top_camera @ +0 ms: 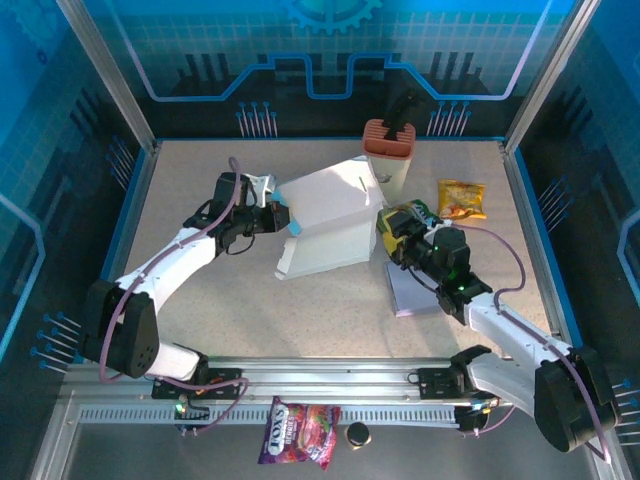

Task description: Fold the paper box

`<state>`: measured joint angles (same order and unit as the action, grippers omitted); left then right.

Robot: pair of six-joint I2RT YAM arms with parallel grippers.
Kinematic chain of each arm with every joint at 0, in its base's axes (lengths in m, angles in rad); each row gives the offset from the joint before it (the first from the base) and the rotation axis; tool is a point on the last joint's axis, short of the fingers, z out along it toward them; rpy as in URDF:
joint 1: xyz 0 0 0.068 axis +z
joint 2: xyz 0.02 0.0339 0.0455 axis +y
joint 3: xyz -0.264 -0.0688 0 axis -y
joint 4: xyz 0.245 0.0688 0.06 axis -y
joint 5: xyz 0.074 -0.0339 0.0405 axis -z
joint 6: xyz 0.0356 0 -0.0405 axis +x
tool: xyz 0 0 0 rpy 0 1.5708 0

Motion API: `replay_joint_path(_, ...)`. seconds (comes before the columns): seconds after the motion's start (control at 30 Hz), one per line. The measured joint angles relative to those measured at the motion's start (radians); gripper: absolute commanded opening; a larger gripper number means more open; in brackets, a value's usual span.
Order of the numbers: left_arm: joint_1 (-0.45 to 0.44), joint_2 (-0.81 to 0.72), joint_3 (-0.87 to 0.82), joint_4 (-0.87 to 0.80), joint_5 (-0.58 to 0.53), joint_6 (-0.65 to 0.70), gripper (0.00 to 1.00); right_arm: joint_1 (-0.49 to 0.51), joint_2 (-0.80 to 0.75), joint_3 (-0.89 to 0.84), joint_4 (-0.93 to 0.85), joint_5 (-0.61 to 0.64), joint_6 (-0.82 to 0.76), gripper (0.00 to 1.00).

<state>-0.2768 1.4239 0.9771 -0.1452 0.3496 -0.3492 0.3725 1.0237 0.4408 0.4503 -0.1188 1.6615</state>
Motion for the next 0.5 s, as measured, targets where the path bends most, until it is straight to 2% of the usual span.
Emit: replay_joint_path(0.5, 0.000, 0.000, 0.000, 0.000, 0.000, -0.019, 0.00, 0.021, 0.078, 0.027, 0.103, 0.016, 0.040, 0.61)
